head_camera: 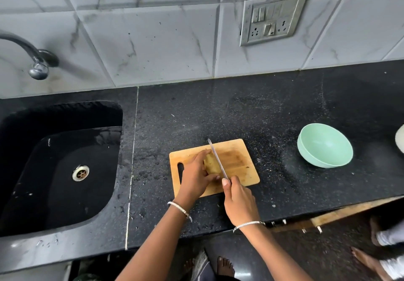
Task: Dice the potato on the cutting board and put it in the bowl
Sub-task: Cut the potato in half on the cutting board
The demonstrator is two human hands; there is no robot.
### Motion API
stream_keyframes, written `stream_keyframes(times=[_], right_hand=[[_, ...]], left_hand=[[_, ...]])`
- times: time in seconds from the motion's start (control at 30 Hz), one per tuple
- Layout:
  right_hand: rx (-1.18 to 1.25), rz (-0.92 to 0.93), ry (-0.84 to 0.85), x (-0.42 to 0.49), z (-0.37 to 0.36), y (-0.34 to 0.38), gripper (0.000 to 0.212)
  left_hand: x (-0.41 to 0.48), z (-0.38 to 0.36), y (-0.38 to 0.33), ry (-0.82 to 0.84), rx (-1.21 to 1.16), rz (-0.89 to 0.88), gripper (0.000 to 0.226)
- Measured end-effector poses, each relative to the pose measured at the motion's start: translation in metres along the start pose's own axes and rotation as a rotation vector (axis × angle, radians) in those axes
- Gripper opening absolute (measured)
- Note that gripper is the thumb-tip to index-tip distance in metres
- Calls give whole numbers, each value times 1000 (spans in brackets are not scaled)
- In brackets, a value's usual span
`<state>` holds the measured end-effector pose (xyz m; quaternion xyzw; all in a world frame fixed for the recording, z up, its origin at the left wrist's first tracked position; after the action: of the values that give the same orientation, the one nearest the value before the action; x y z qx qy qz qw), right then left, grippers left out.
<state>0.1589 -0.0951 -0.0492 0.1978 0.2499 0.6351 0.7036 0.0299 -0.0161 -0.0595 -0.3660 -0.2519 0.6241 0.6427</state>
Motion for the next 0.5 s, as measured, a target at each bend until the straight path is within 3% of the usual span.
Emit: stream_keyframes(times=[0.27,0.5], right_hand=[[-58,-5,48,3,7,-10,44],[-92,-2,69,1,5,-7,40]], left_hand=[[1,-11,5,-33,-121,145,75],[-3,-10,6,-89,-140,129,71]])
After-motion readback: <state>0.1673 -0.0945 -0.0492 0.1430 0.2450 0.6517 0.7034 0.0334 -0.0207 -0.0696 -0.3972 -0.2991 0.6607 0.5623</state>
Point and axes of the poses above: each hand's wrist, its own x-axis towards the middle knuckle, its own z-axis out of the back of the hand, y = z × x, the point moved 5 cm from there along x, towards the middle knuckle, and after that the axes turned 7 degrees about z, right-handed, at the moved point
